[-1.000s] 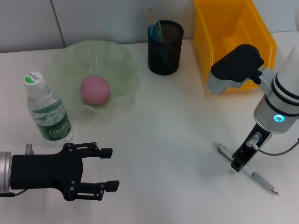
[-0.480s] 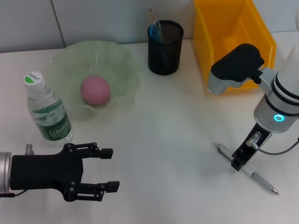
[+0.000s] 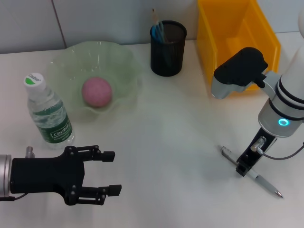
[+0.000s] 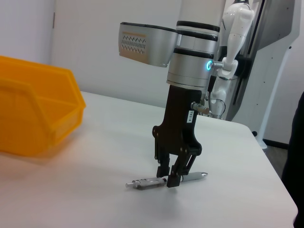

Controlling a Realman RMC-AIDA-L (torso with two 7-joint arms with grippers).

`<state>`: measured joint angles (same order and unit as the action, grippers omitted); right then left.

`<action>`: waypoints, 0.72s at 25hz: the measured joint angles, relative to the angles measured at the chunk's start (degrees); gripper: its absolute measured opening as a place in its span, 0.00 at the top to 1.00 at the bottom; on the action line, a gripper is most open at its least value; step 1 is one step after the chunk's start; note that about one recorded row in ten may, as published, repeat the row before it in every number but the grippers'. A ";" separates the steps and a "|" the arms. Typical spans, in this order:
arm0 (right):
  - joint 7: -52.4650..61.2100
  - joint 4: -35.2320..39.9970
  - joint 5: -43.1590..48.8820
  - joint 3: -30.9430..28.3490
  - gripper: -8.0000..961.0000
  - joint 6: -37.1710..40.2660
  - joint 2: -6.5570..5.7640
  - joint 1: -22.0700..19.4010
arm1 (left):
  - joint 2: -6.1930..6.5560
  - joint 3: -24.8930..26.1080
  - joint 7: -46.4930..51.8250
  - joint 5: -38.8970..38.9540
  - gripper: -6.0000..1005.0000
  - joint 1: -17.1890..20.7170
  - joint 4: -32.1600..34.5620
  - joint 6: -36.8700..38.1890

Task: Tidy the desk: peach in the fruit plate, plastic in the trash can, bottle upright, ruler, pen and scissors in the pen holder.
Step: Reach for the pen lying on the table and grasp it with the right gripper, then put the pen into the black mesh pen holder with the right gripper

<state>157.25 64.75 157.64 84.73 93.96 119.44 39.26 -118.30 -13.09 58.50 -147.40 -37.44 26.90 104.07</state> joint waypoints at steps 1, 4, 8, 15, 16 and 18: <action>0.01 -0.02 0.00 0.00 0.71 0.00 0.00 0.01 | 0.00 0.00 0.01 0.00 0.20 0.00 0.00 0.00; 0.28 -0.06 0.02 0.00 0.71 -0.01 0.00 0.07 | 0.00 0.00 0.03 0.00 0.20 0.07 -0.01 0.00; 0.33 0.11 0.02 0.00 0.74 -0.10 0.00 -0.05 | 0.00 0.00 0.04 0.00 0.20 0.18 -0.01 0.03; 0.34 1.06 -0.20 -0.51 0.83 0.07 -0.03 -0.10 | 0.01 0.12 0.04 0.10 0.20 0.29 -0.01 0.12; 0.34 1.66 -0.28 -1.01 0.85 0.17 -0.05 -0.17 | 0.02 0.17 0.04 0.10 0.20 0.29 0.01 0.22; 0.33 2.77 -0.82 -2.34 0.86 0.47 -0.10 -0.29 | 0.05 0.25 0.05 0.10 0.20 0.29 0.17 0.42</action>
<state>157.58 67.52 156.81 82.39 94.43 119.35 38.97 -118.25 -12.84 58.54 -147.30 -37.15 27.07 104.49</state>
